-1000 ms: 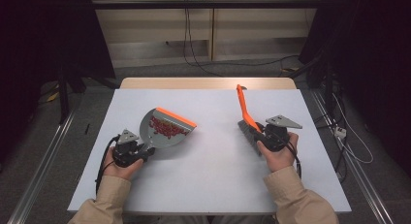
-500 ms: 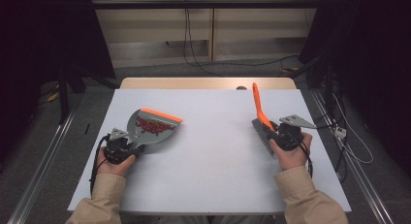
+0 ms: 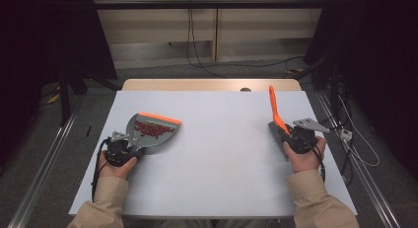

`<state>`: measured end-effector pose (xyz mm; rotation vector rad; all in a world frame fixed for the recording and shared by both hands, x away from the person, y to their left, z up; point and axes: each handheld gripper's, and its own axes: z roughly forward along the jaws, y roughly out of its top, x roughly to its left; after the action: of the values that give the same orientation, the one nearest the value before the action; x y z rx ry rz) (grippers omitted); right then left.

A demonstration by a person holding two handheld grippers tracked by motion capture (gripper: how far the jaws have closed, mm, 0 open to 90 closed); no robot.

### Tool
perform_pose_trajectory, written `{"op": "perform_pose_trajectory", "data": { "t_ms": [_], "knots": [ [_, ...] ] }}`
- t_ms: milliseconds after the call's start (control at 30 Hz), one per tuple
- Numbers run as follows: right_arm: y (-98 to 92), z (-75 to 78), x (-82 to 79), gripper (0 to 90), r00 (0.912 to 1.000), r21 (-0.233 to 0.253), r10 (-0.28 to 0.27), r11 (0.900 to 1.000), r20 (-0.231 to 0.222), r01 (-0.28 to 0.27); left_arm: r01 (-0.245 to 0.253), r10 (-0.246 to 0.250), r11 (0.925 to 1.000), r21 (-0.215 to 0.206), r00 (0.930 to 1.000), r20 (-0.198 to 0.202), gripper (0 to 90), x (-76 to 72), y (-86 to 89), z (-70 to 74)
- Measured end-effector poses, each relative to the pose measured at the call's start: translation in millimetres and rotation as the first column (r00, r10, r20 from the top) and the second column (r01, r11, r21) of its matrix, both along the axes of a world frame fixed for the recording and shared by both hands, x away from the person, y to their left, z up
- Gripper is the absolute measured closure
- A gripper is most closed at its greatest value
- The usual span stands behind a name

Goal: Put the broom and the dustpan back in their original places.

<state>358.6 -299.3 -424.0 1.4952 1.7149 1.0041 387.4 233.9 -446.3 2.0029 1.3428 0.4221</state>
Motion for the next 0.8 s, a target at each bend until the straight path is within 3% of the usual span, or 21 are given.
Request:
{"op": "perform_pose_trajectory", "data": {
  "t_ms": [267,467,700,800],
  "knots": [
    [-2.4,-5.0,1.8,71.3,0.9989,-0.066,-0.046,0.997,-0.013,0.045,0.044,-0.044,0.9974,-0.057,0.9990,0.006,57.3,-9.2,-11.2,1.9],
    [7.7,-7.0,0.8,70.9,0.9996,-0.080,-0.029,0.996,-0.001,0.028,0.076,-0.077,0.9923,-0.098,0.9969,-0.010,50.7,-15.4,-20.3,0.6],
    [22.1,-9.7,0.3,68.8,1.0000,-0.047,0.004,0.999,-0.006,-0.004,0.112,-0.115,0.9850,-0.131,0.9931,-0.020,40.6,-17.5,-31.4,-0.6],
    [30.8,-11.6,0.9,66.6,0.9995,-0.005,0.030,1.000,-0.005,-0.030,0.125,-0.131,0.9807,-0.150,0.9911,-0.026,35.9,-18.2,-33.5,-1.0]
  ]
}}
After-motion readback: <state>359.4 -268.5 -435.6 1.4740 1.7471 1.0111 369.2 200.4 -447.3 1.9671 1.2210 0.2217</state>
